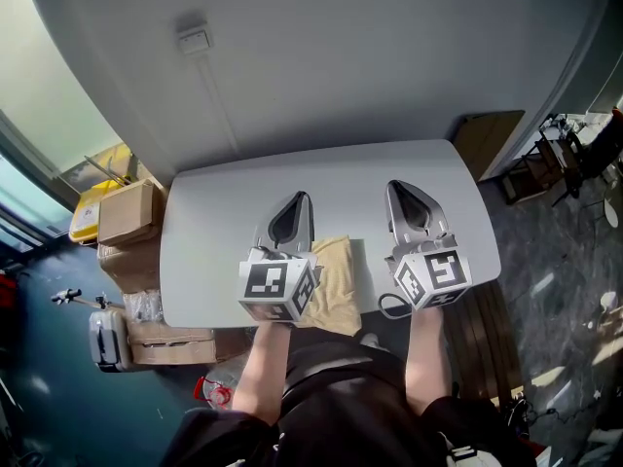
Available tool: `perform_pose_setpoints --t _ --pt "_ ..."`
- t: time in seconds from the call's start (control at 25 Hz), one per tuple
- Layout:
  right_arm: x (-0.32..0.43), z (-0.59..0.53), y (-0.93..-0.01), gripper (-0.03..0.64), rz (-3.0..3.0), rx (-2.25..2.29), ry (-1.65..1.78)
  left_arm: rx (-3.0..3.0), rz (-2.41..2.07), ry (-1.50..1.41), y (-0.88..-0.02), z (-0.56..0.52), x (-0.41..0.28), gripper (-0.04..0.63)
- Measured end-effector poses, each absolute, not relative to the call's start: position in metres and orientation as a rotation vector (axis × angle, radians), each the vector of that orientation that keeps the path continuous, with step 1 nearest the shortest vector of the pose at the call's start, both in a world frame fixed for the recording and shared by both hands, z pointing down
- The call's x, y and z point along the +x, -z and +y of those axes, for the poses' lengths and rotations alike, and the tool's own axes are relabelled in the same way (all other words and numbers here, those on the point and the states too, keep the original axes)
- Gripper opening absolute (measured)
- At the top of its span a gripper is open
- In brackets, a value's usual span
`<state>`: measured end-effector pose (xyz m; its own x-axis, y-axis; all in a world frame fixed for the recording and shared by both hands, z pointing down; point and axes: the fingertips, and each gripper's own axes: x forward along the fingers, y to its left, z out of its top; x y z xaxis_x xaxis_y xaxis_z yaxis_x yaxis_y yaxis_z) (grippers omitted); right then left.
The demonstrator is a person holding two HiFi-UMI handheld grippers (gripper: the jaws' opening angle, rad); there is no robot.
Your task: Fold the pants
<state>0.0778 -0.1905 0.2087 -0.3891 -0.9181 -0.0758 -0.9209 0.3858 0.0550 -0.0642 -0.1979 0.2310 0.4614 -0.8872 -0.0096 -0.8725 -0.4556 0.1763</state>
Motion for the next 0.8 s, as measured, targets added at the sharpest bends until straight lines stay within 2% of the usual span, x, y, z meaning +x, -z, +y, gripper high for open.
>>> perform_pose_setpoints --t 0.8 --pt "0.061 -0.207 -0.210 0.006 2.641 -1.637 -0.130 2.531 -1.621 0.175 -0.229 -0.204 -0.072 0.003"
